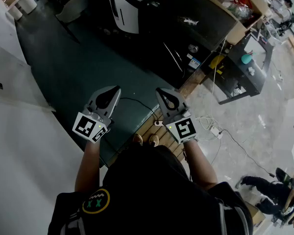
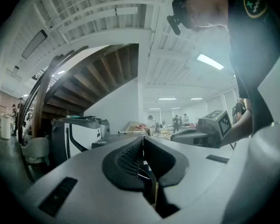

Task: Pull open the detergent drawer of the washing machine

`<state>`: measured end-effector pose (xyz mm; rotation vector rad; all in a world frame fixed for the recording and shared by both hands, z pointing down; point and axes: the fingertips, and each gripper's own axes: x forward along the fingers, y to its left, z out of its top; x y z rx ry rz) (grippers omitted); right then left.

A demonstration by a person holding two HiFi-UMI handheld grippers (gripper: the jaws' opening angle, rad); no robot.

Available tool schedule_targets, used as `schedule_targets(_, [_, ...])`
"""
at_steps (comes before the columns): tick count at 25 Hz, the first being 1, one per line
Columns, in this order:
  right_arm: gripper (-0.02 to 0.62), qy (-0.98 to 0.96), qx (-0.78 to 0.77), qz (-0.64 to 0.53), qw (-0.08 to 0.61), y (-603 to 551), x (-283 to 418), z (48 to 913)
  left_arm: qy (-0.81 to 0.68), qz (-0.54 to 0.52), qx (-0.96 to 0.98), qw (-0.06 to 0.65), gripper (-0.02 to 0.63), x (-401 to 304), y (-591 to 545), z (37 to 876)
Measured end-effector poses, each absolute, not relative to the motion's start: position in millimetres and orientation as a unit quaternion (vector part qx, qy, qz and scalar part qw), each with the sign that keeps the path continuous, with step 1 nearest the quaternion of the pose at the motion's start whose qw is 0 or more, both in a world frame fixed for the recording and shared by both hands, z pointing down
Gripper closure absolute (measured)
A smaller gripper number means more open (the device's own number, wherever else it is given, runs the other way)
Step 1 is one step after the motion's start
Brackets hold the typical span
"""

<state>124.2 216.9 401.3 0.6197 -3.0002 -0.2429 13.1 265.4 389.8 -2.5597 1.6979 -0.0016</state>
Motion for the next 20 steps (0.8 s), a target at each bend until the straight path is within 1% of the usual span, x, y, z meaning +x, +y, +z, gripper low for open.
schedule_targets(18, [0.572,-0.976,0.209,-0.063,0.013,210.0,130.7,397.9,0.545,0.001,-0.838,0.039,0.584,22.9,258.0,388.8])
schedule_targets(20, [0.545,-0.976,0.207,-0.06,0.01,209.7,130.9,397.6,0.545,0.0,-0.838,0.038,0.584,23.4,257.0,388.9])
